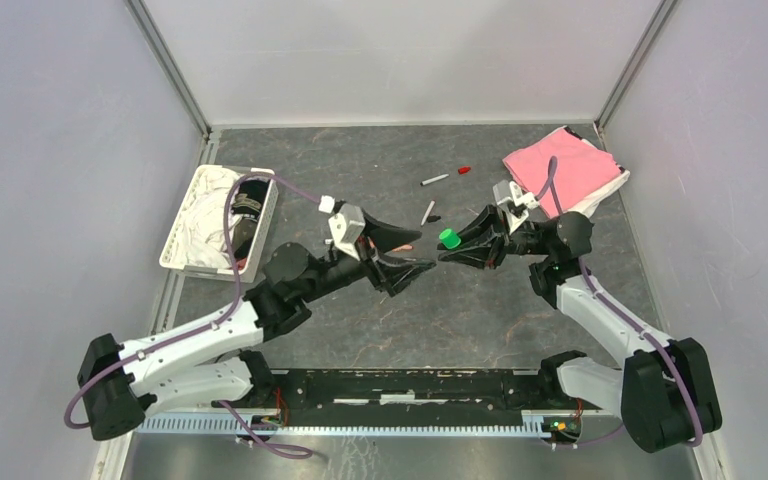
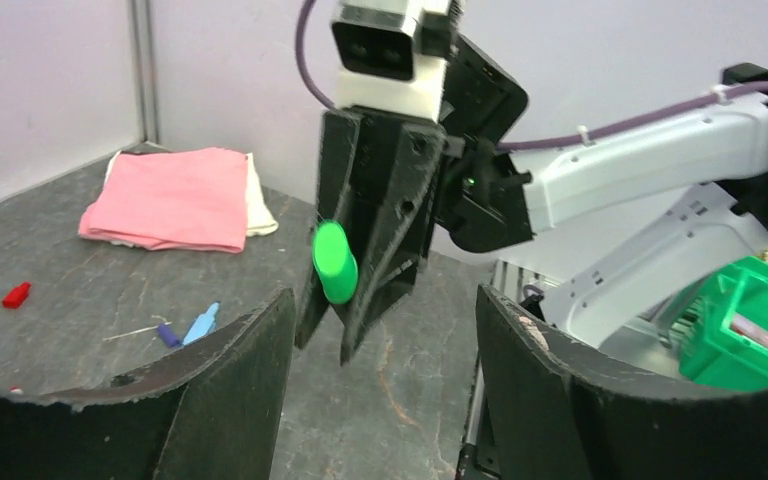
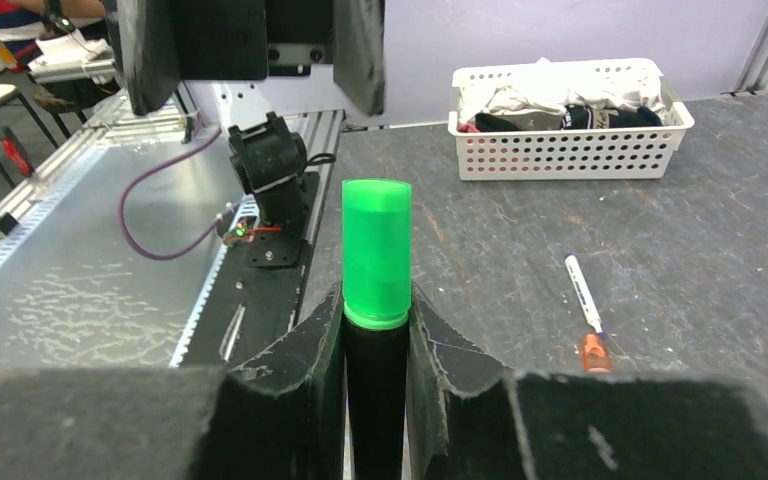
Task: Insert the pens into the pen caps
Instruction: Press the pen cap onto the pen.
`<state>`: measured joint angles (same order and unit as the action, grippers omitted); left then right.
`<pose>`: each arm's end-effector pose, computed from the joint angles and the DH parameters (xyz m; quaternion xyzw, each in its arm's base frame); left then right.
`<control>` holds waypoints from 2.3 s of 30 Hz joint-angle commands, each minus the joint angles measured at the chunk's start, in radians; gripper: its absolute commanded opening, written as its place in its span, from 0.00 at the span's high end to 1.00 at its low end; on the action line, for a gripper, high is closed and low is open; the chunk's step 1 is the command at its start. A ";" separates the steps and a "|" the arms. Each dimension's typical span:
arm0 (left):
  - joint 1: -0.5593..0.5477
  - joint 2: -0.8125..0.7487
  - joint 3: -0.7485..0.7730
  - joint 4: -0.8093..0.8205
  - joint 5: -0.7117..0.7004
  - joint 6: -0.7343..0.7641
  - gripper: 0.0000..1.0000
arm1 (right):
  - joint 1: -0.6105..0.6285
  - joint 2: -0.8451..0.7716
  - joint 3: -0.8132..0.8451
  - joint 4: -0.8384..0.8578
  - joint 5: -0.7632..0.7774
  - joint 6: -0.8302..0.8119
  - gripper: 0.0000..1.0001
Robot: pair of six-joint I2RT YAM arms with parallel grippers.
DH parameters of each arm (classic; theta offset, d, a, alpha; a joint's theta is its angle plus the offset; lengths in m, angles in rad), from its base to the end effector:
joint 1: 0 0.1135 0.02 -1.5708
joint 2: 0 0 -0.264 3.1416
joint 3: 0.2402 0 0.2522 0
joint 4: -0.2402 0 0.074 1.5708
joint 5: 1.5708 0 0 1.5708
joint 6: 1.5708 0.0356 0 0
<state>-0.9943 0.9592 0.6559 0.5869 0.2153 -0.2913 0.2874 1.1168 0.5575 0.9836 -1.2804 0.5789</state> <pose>0.1160 -0.1924 0.3442 0.2861 0.5305 -0.5283 0.5979 0.2017 0.0952 0.3063 -0.4334 0.5032 0.5769 0.4756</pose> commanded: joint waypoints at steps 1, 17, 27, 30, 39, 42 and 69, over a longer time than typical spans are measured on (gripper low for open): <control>0.009 0.071 0.142 -0.161 -0.060 0.080 0.28 | 0.005 -0.012 -0.024 -0.023 -0.012 -0.151 1.00; 0.029 0.206 0.198 -0.089 0.028 0.056 0.30 | 0.021 0.008 -0.044 0.008 0.023 -0.161 1.00; 0.031 0.238 0.234 -0.123 0.075 0.064 0.89 | 0.022 0.005 -0.039 -0.014 0.036 -0.153 1.00; 0.033 0.248 0.236 -0.132 0.090 0.064 0.98 | 0.022 0.003 -0.032 -0.056 0.038 -0.172 1.00; 0.031 0.329 0.205 -0.257 0.309 0.078 0.98 | 0.020 -0.004 0.027 -0.231 0.056 -0.278 1.00; 0.029 0.322 0.140 -0.288 0.339 0.085 0.98 | 0.000 0.007 0.008 -0.129 0.069 -0.204 1.00; -0.065 0.497 -0.046 0.042 0.305 -0.047 0.98 | -0.054 0.051 -0.117 0.220 0.112 0.016 1.00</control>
<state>-0.9627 1.3792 0.6994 0.8040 0.3595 -0.2504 0.2379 1.1767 0.3904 0.9642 -1.3235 0.5121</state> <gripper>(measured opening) 0.115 0.266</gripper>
